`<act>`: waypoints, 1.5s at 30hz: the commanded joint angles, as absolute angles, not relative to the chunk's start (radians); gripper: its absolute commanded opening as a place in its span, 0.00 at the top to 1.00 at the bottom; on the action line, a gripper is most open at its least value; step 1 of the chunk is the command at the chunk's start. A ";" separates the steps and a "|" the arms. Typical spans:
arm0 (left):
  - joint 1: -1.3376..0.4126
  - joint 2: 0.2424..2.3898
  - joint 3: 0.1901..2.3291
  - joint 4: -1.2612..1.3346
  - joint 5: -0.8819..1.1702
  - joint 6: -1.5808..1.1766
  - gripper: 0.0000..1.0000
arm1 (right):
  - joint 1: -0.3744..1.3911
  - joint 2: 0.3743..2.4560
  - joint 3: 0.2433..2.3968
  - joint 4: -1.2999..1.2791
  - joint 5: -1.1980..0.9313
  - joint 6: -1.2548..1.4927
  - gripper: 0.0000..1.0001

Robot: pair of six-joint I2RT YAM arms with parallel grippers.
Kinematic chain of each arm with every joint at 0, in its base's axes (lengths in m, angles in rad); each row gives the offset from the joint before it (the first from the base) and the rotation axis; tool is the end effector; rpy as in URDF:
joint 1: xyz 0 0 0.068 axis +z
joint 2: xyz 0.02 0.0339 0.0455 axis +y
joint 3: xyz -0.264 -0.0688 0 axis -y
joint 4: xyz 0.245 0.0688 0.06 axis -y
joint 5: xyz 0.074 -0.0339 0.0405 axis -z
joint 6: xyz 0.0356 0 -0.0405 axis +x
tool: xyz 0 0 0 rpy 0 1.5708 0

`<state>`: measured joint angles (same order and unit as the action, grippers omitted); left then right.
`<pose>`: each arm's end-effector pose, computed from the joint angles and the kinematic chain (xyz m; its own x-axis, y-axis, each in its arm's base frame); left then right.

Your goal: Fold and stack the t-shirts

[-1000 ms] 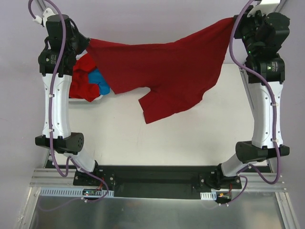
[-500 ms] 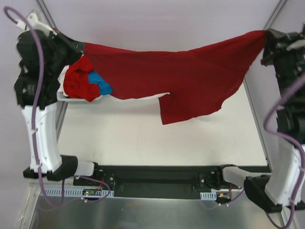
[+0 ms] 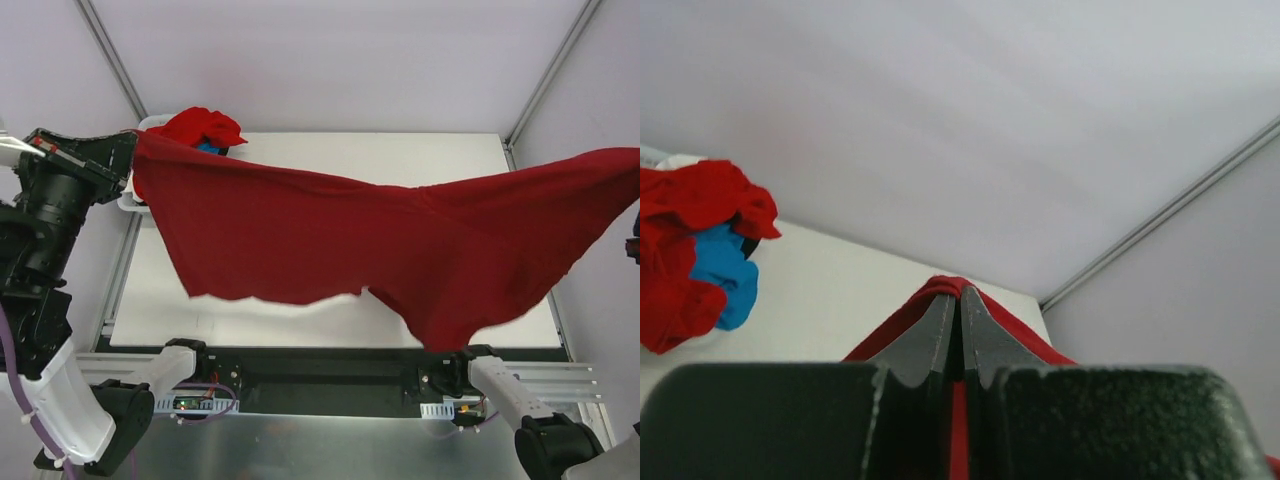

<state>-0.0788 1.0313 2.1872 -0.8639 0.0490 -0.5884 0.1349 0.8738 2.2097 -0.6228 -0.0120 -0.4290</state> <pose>0.0329 -0.0043 0.6199 0.1691 -0.5694 -0.8044 0.2636 0.8126 -0.5198 -0.0673 -0.0087 0.6399 0.6492 -0.3316 -0.6845 0.1392 0.9365 -0.3217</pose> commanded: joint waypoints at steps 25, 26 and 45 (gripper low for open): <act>-0.064 1.965 2.603 -0.445 0.147 -0.727 1.00 | 0.063 1.741 2.496 -0.213 -0.117 -0.394 0.99; -0.064 1.957 2.597 -0.425 0.149 -0.724 1.00 | 0.063 1.727 2.491 -0.216 -0.120 -0.400 0.99; -0.069 1.339 1.513 -0.322 0.284 -0.546 1.00 | 0.066 0.987 1.380 -0.362 -0.195 -0.404 0.99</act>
